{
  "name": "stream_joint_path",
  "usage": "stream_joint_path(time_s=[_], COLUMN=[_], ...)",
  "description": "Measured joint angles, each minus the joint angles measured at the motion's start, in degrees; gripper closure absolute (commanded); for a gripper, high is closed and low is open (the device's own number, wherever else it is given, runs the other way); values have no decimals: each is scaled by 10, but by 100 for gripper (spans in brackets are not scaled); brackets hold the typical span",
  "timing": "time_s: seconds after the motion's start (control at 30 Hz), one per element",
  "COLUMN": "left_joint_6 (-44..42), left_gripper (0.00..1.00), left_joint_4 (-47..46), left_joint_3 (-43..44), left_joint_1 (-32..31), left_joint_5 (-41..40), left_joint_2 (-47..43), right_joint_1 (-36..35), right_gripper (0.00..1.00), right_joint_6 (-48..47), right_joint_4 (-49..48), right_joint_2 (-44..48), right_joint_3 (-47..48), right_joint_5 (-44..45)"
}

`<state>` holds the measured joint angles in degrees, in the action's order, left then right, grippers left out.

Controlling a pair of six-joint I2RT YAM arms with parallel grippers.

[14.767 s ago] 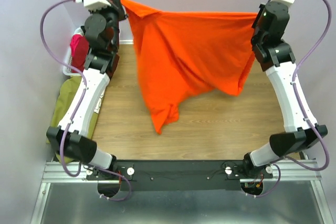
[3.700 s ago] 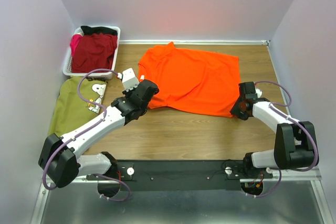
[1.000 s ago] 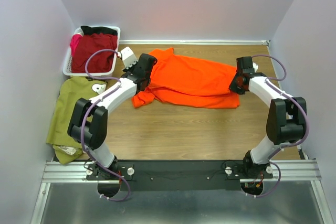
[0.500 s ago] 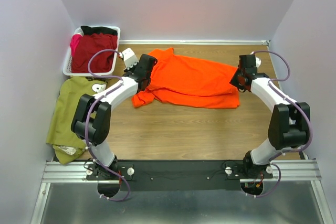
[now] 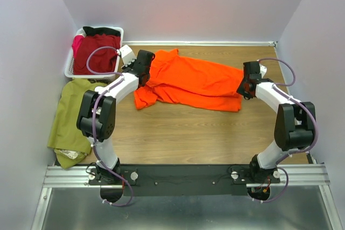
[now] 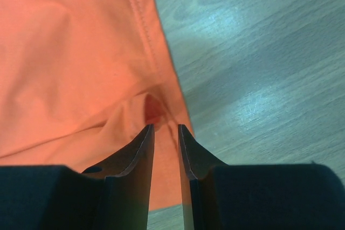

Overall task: Fold and stack the t-shirts
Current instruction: Flatten out the tshirt

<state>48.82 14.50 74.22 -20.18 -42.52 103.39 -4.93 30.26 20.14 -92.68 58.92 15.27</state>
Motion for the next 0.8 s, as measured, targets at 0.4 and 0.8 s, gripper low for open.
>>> stream_joint_path(time_s=[0.4, 0.8], left_joint_6=[-21, -33], left_gripper=[100, 100], left_joint_4=[-14, -16], left_joint_3=[23, 43], left_joint_1=[11, 16], left_joint_5=[17, 26], left_joint_2=[40, 52], right_joint_1=[0, 0], right_gripper=[68, 59], right_joint_6=[-14, -48], right_joint_4=[-8, -28], right_joint_2=[-30, -16], right_joint_3=[1, -3], right_joint_5=[-28, -76])
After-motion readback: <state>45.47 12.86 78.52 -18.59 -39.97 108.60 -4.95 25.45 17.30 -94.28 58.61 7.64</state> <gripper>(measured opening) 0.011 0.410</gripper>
